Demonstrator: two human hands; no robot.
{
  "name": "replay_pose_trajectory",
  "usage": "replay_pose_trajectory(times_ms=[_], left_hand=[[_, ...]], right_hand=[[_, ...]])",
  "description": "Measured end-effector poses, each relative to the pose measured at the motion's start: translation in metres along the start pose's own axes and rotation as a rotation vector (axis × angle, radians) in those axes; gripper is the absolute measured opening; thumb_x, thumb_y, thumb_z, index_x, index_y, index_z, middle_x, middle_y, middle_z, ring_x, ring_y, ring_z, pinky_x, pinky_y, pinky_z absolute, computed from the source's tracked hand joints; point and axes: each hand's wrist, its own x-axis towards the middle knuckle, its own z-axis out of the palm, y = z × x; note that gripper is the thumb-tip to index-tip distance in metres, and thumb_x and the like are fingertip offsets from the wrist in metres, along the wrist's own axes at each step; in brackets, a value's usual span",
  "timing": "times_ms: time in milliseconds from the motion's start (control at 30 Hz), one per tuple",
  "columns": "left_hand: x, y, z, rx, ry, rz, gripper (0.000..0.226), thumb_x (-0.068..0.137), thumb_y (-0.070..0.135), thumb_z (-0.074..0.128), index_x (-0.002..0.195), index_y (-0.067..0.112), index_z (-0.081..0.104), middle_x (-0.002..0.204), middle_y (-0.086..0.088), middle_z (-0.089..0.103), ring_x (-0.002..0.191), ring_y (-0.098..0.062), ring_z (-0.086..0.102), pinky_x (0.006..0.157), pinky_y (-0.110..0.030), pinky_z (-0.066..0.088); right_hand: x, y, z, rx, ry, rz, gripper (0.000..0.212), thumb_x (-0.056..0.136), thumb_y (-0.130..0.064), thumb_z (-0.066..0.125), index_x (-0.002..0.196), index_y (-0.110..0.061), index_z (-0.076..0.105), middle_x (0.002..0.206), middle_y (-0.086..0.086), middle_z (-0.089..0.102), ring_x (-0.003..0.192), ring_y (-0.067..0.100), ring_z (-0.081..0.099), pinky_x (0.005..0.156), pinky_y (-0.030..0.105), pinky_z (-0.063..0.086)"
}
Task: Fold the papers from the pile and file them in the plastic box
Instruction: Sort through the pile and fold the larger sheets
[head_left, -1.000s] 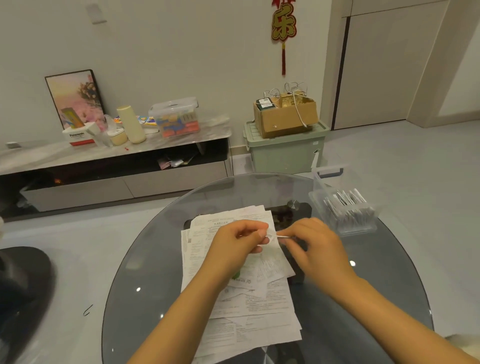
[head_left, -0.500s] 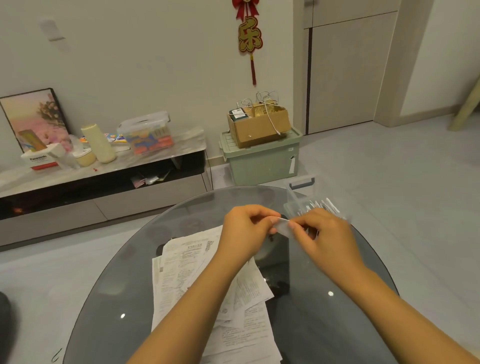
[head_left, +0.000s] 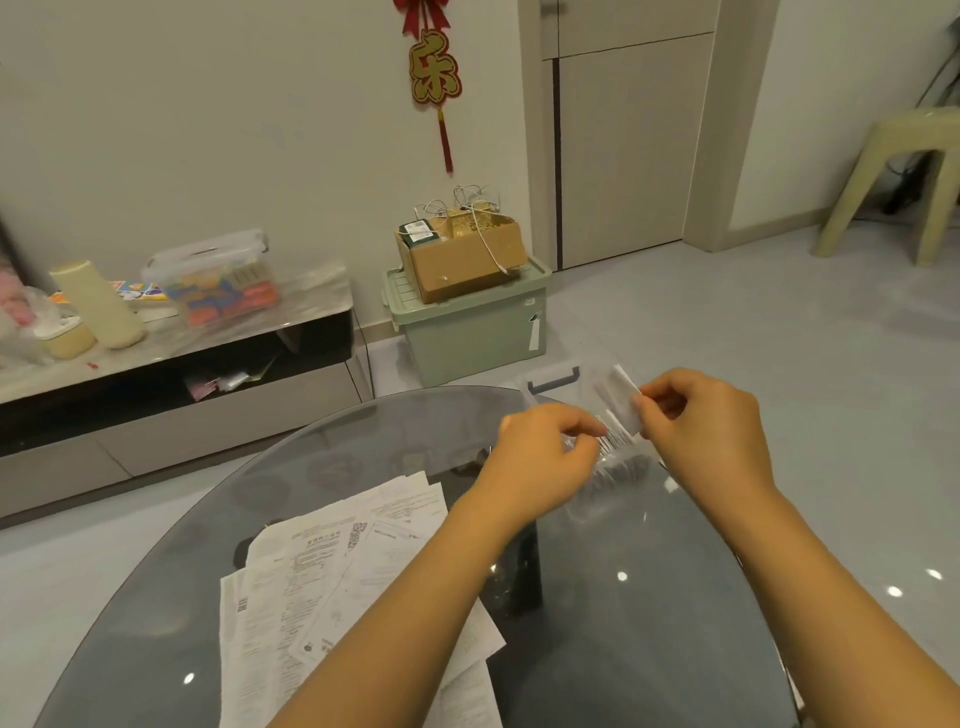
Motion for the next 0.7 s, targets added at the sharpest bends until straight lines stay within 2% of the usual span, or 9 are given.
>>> replay_pose_trajectory(times_ms=[67, 100, 234, 334, 434, 601, 701], left_hand=[[0.012, 0.004, 0.006, 0.222, -0.072, 0.117, 0.043, 0.081, 0.03, 0.035, 0.105, 0.023, 0.069, 0.111, 0.009, 0.066, 0.109, -0.006, 0.049, 0.104, -0.026, 0.017], [0.017, 0.006, 0.007, 0.298, -0.102, 0.171, 0.047, 0.079, 0.03, 0.031, 0.106, 0.021, 0.069, 0.112, 0.008, 0.066, 0.109, -0.008, 0.049, 0.105, -0.029, 0.014], [0.033, 0.007, 0.013, 0.456, -0.209, 0.3, 0.055, 0.079, 0.027, 0.023, 0.113, 0.02, 0.066, 0.113, 0.005, 0.065, 0.102, -0.013, 0.048, 0.101, -0.035, 0.02], [0.041, 0.002, 0.02, 0.527, -0.268, 0.344, 0.066, 0.08, 0.034, 0.011, 0.114, 0.02, 0.066, 0.117, 0.004, 0.061, 0.099, -0.014, 0.043, 0.094, -0.035, 0.023], [0.041, -0.004, 0.022, 0.582, -0.261, 0.364, 0.082, 0.072, 0.042, -0.002, 0.107, 0.019, 0.068, 0.111, 0.002, 0.058, 0.095, -0.014, 0.038, 0.09, -0.035, 0.025], [0.038, -0.008, 0.021, 0.581, -0.226, 0.358, 0.083, 0.071, 0.043, -0.004, 0.103, 0.017, 0.068, 0.107, -0.001, 0.056, 0.094, -0.014, 0.037, 0.092, -0.034, 0.024], [0.037, -0.009, 0.02, 0.575, -0.216, 0.353, 0.083, 0.071, 0.042, -0.004, 0.102, 0.017, 0.069, 0.11, -0.001, 0.056, 0.095, -0.015, 0.037, 0.092, -0.034, 0.023]], right_hand=[[0.006, 0.005, -0.001, -0.036, -0.002, 0.02, 0.009, 0.085, -0.017, 0.062, 0.08, -0.012, 0.068, 0.069, 0.002, 0.067, 0.068, 0.019, 0.062, 0.064, 0.029, 0.048], [0.008, 0.007, -0.001, -0.048, -0.01, 0.028, 0.009, 0.084, -0.016, 0.062, 0.079, -0.011, 0.068, 0.069, 0.002, 0.066, 0.068, 0.019, 0.061, 0.062, 0.028, 0.047], [0.012, 0.01, 0.0, -0.086, -0.038, 0.051, 0.008, 0.083, -0.015, 0.065, 0.079, -0.011, 0.071, 0.073, 0.002, 0.068, 0.068, 0.018, 0.061, 0.056, 0.023, 0.042], [0.016, 0.012, 0.001, -0.114, -0.034, 0.052, 0.009, 0.083, -0.015, 0.065, 0.08, -0.01, 0.072, 0.074, 0.004, 0.069, 0.069, 0.02, 0.062, 0.059, 0.024, 0.043], [0.017, 0.012, 0.004, -0.153, -0.033, 0.057, 0.007, 0.083, -0.013, 0.064, 0.082, -0.01, 0.071, 0.074, 0.004, 0.067, 0.069, 0.021, 0.06, 0.058, 0.025, 0.042], [0.018, 0.011, 0.01, -0.211, -0.022, 0.048, 0.012, 0.081, -0.007, 0.059, 0.085, -0.009, 0.07, 0.082, 0.009, 0.066, 0.073, 0.026, 0.06, 0.063, 0.032, 0.049], [0.017, 0.009, 0.016, -0.303, -0.069, 0.031, 0.012, 0.082, -0.007, 0.058, 0.083, -0.007, 0.07, 0.083, 0.009, 0.066, 0.072, 0.026, 0.06, 0.061, 0.032, 0.049]])
